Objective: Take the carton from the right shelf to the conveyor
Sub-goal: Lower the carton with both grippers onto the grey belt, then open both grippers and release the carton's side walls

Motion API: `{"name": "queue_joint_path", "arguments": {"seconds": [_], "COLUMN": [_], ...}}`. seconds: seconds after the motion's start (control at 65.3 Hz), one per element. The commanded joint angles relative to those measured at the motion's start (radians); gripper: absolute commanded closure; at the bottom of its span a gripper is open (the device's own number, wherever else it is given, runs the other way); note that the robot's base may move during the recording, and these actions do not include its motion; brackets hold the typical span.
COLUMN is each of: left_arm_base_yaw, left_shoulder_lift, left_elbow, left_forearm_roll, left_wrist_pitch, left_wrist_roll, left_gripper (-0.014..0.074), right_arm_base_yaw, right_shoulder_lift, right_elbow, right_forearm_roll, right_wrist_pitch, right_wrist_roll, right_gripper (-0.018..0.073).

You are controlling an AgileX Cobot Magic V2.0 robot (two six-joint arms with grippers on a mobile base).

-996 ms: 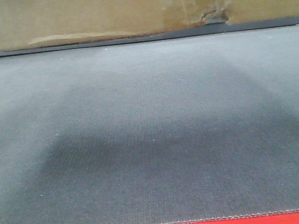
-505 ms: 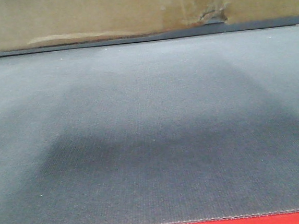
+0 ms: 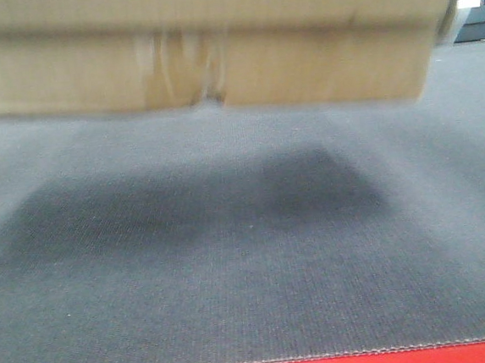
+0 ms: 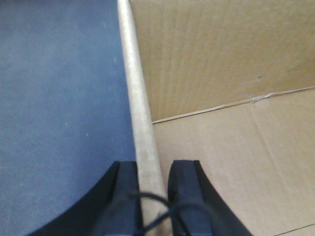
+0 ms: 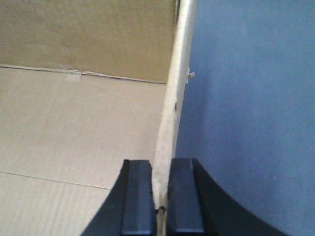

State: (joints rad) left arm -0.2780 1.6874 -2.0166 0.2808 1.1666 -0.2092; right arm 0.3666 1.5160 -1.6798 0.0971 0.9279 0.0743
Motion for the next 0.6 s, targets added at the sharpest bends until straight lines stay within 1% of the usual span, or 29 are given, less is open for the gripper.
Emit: {"name": "queue_joint_path", "arguments": {"seconds": [0.0,0.184,0.368,0.429,0.475,0.505,0.536,0.551,0.582], "left_arm_base_yaw": [0.014,0.014,0.014,0.014,0.014,0.014,0.014,0.014,0.014], "left_shoulder_lift": [0.045,0.132,0.172,0.174,0.174,0.172,0.17,0.17,0.166], "left_elbow": [-0.002,-0.002,-0.002,-0.002,-0.002,-0.002,-0.002,-0.002,-0.002], "left_forearm_roll": [-0.003,0.041,0.053,0.053,0.053,0.053,0.053,0.053,0.053], "left_wrist_pitch": [-0.033,-0.04,-0.06,-0.06,-0.06,-0.06,-0.06,-0.06,-0.06], "left_wrist_roll": [0.026,0.026,0.026,0.026,0.026,0.026,0.026,0.026,0.026], "left_gripper": [0.0613,0.0613,0.0612,0.0584,0.0525,0.0477,0.0421,0.0373,0.0304], "right_arm_base_yaw": [-0.006,-0.006,-0.008,-0.008,-0.008,-0.008,-0.009,-0.009,-0.009], "right_shoulder_lift": [0.049,0.128,0.154,0.154,0.154,0.154,0.154,0.154,0.152], "right_elbow": [-0.006,-0.006,-0.006,-0.006,-0.006,-0.006,-0.006,-0.006,-0.006], "right_forearm_roll": [-0.037,-0.037,-0.037,-0.037,-0.037,-0.037,-0.037,-0.037,-0.037], "right_wrist_pitch": [-0.033,-0.064,-0.102,-0.107,-0.107,-0.105,-0.099,-0.097,-0.091], "right_wrist_roll": [-0.003,-0.003,-0.003,-0.003,-0.003,-0.003,-0.003,-0.003,-0.003], "right_gripper": [0.0627,0.0627,0.0627,0.0617,0.0563,0.051,0.0426,0.0386,0.0301]}}
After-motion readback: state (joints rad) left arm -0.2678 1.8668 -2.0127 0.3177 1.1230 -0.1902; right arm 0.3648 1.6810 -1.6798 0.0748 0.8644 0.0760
